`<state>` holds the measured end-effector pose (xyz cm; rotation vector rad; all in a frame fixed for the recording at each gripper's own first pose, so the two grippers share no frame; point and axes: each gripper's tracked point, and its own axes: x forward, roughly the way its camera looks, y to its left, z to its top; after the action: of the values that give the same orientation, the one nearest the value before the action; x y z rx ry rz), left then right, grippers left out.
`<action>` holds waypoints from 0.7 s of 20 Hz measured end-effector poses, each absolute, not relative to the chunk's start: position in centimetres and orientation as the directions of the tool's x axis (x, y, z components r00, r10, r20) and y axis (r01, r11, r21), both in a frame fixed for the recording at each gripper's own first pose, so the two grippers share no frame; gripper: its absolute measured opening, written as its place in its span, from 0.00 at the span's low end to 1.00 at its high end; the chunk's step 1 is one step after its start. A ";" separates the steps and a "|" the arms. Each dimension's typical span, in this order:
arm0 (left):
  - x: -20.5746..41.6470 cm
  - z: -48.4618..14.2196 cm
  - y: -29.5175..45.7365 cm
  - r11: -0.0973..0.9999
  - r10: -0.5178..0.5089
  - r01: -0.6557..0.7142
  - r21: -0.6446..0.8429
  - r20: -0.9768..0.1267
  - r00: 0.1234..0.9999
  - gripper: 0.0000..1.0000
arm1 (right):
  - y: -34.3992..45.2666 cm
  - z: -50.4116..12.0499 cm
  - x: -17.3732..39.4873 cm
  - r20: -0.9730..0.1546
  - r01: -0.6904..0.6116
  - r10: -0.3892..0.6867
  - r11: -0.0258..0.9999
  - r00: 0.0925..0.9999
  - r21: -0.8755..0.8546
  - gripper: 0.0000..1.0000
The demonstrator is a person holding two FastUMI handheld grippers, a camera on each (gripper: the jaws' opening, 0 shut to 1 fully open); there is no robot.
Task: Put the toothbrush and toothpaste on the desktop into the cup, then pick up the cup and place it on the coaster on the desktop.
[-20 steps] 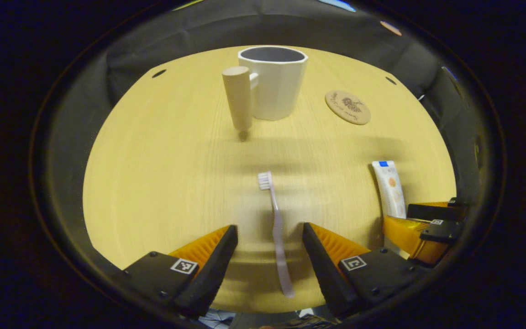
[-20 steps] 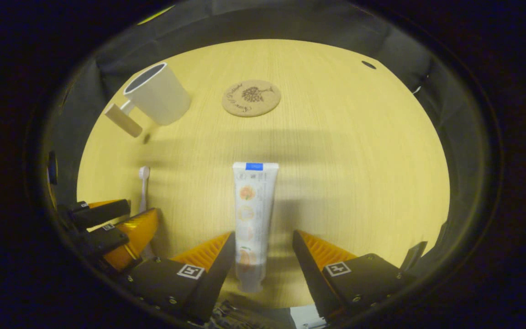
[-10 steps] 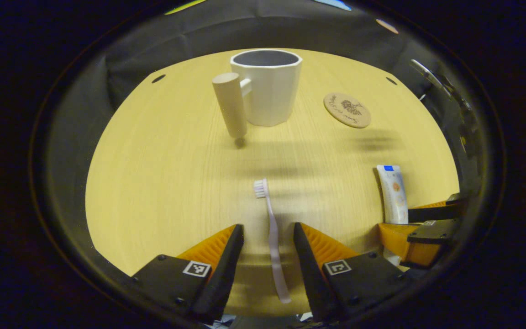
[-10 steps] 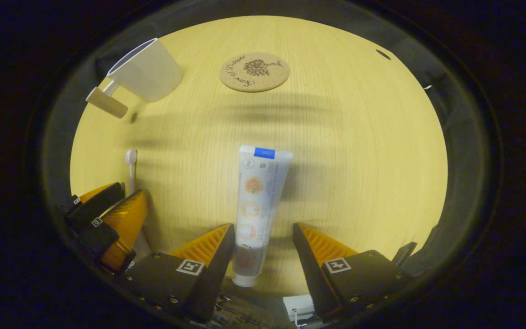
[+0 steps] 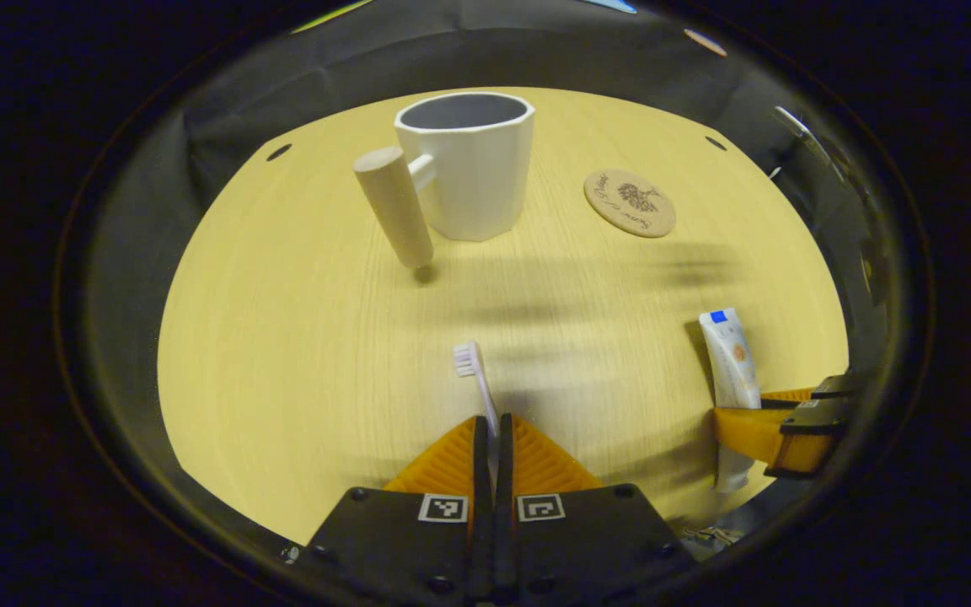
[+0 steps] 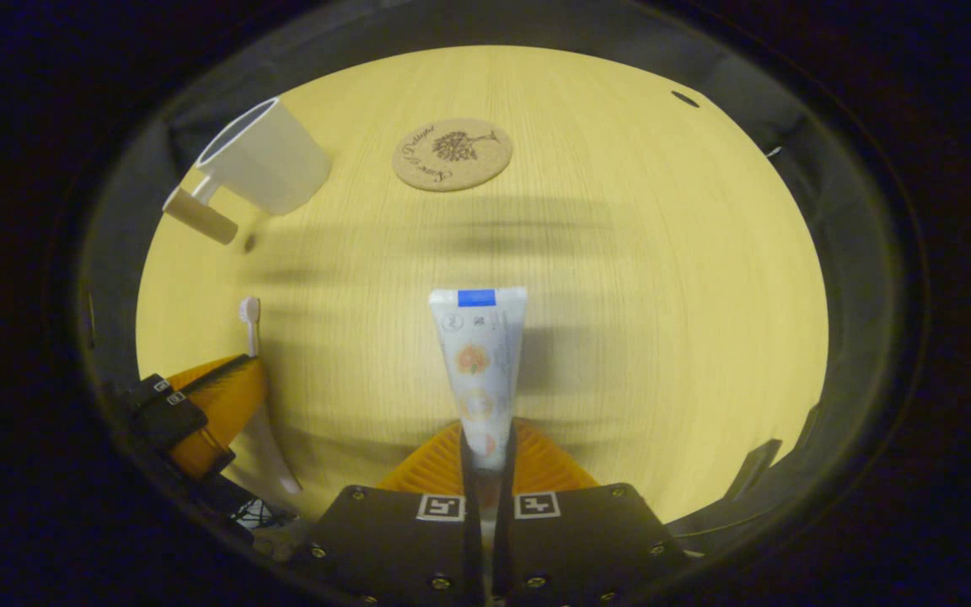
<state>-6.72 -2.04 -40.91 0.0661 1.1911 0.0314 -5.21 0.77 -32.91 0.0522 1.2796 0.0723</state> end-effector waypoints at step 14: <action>-3.5 -31.2 -3.2 0.990 -0.063 -0.072 -0.121 -0.836 0.545 0.07 | 0.8 -32.6 -5.6 -0.929 0.060 0.158 0.980 0.335 0.188 0.07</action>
<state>-3.48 -3.22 -31.20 -0.1471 0.9953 0.0056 -5.63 0.83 -32.56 0.2021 1.2302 0.0639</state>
